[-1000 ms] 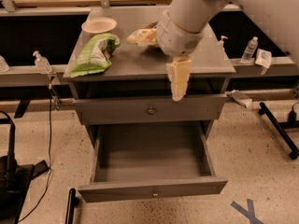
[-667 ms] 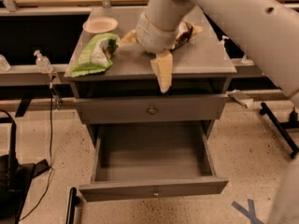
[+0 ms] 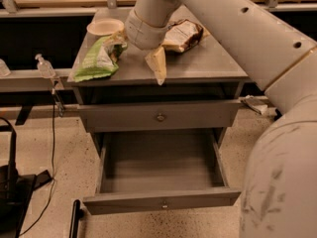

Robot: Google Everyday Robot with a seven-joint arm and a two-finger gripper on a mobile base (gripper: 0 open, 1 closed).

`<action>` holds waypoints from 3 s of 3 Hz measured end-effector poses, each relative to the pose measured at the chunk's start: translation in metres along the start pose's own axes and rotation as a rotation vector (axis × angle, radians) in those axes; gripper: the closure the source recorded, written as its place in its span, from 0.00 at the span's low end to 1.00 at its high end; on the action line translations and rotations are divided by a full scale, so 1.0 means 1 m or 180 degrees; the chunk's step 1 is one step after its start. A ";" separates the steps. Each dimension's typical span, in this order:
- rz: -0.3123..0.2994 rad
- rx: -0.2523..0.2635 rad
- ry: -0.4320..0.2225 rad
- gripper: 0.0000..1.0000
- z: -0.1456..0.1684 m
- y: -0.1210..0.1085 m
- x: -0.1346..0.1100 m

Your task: Place green rice chip bag into middle drawer

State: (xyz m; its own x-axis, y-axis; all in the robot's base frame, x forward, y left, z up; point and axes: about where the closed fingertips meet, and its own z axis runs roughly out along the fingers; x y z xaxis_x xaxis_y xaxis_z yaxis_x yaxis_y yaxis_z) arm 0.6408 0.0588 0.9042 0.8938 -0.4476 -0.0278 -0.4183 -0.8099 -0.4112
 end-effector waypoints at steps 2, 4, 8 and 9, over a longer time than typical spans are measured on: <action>-0.0503 -0.0162 0.0163 0.00 0.007 -0.013 0.016; -0.1521 -0.0017 0.0649 0.00 0.015 -0.070 0.071; -0.1415 0.0516 0.0282 0.14 0.093 -0.115 0.081; -0.1465 0.0624 0.0056 0.37 0.091 -0.119 0.069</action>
Offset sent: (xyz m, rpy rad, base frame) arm 0.0454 0.0111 0.0087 -0.2149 -0.2018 0.2954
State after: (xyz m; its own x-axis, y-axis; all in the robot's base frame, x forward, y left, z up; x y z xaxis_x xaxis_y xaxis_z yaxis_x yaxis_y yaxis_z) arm 0.7670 0.1584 0.8679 0.9750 -0.0680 0.2114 0.0587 -0.8392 -0.5407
